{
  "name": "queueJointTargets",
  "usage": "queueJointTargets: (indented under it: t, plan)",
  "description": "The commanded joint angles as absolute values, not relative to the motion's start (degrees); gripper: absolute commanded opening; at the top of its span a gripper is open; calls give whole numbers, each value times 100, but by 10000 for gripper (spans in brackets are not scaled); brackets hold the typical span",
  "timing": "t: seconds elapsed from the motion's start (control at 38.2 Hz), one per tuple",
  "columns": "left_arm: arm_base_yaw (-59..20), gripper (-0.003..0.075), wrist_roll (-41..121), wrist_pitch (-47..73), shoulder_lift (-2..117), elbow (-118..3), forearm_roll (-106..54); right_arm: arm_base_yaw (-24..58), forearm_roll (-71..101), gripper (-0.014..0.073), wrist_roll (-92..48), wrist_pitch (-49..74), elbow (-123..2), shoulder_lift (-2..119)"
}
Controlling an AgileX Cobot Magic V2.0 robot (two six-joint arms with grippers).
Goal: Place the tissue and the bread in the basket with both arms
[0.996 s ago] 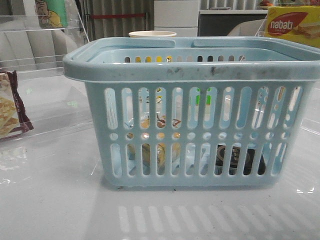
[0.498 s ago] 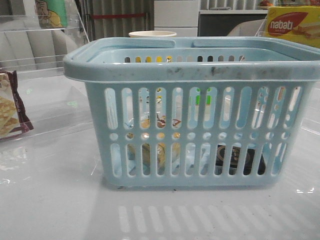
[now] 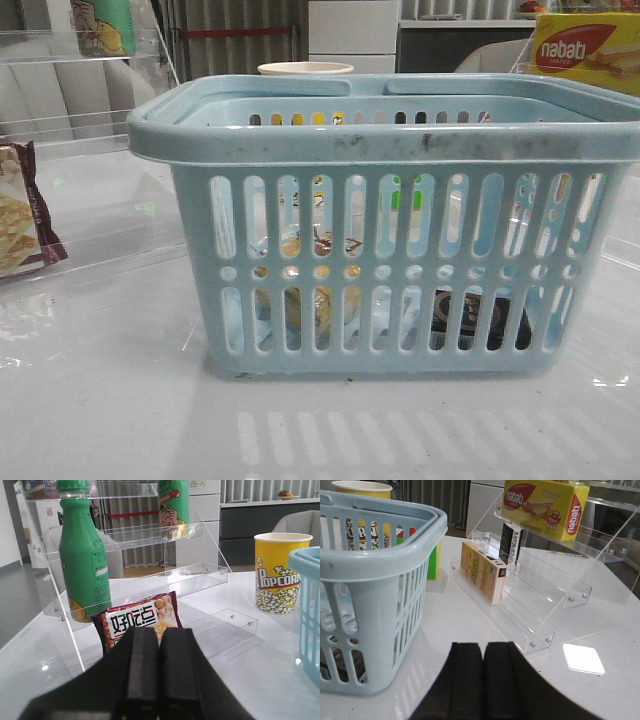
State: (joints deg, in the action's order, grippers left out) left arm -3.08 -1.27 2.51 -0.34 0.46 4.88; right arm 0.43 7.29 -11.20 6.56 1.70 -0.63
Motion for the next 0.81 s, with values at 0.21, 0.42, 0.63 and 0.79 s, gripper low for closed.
queueJointTargets:
  t: [0.21,0.42,0.63,0.79]
  plan:
    - [-342,95,-140,-241,-136,38,480,26,575,56,-747,-495,170,-137]
    - [-342,95,-140,-241,-136,38,480,26,-295,56,347,-705,170,-164]
    - [-342,95,-140,-241,-136,38,480,26,-295,56,368,-616,170,-164]
    - [-342,95,-140,-241,-136,38,480,26,-295,56,368,-611,170,-164]
